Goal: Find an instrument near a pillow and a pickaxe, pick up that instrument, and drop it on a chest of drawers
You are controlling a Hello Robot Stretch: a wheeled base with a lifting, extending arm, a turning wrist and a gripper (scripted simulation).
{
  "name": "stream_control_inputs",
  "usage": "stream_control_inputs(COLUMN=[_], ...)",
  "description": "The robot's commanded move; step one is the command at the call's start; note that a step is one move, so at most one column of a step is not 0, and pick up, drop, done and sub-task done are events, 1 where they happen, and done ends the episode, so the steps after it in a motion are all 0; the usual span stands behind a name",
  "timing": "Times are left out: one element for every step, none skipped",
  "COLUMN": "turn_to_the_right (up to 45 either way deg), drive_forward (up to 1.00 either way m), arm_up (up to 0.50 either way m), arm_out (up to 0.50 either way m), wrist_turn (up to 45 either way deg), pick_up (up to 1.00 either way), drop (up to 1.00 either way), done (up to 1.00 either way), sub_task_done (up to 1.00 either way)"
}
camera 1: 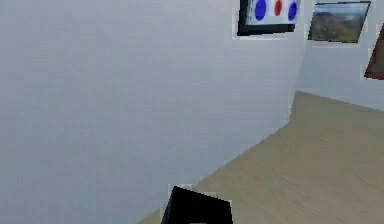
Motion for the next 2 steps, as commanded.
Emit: stream_control_inputs(turn_to_the_right=[0.0, 45.0], drive_forward=[0.65, 0.0], arm_up=[0.0, 0.0], arm_out=[0.0, 0.0], wrist_turn=[0.0, 0.0], pick_up=[0.0, 0.0], drop=[0.0, 0.0], done=[0.0, 0.0], sub_task_done=[0.0, 0.0])
